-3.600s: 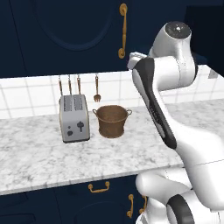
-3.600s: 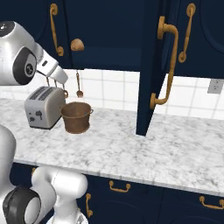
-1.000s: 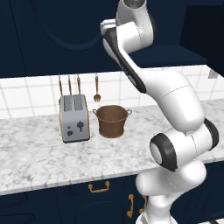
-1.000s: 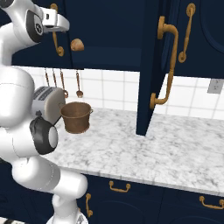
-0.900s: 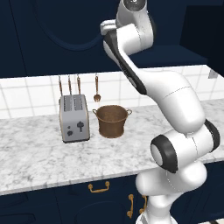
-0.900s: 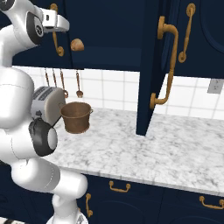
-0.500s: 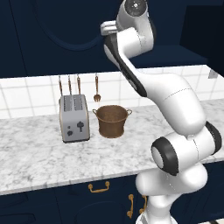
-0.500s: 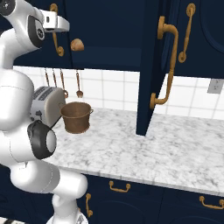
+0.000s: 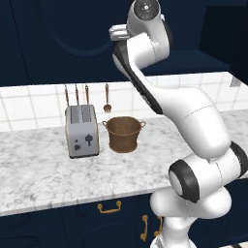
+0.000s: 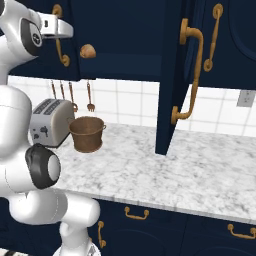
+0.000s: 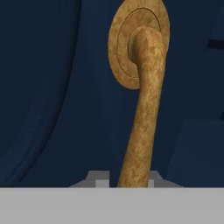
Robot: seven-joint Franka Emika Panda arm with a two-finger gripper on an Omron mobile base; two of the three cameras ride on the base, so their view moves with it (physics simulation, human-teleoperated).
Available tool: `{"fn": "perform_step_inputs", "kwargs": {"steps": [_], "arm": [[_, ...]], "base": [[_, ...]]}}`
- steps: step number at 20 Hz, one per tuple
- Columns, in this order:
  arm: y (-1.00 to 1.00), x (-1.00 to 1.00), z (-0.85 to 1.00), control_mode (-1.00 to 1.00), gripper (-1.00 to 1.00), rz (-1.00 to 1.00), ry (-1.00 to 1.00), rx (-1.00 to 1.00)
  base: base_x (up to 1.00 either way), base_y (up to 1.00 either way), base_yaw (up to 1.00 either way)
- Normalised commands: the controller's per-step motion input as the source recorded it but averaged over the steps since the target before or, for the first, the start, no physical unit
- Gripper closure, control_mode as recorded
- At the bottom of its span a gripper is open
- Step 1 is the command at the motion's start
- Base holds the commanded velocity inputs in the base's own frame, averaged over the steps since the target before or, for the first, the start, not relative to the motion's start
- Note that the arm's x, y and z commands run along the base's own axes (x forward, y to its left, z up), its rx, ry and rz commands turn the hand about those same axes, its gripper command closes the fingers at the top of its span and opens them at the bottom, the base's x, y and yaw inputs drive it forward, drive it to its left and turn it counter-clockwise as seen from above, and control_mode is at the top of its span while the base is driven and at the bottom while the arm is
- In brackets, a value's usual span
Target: Open the cabinet, pick up the bread from the cabinet and place it in the basket. Then move the basket to the dining counter.
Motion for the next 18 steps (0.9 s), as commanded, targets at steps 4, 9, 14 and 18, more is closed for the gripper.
{"fn": "perform_step_inputs", "kwargs": {"steps": [4, 9, 14, 18], "arm": [[0.69, -1.0, 0.0, -1.0, 1.0, -0.2, -0.05, 0.0], [0.63, -1.0, 0.01, -1.0, 1.0, -0.19, -0.01, 0.0], [0.9, -1.0, 0.0, -1.0, 1.0, -0.16, 0.0, 0.0], [1.0, -1.0, -0.01, -1.0, 1.0, -0.13, -0.04, -0.08]], "base": [[0.0, 0.0, 0.0], [0.0, 0.0, 0.0], [0.0, 0.0, 0.0], [0.0, 0.0, 0.0]]}}
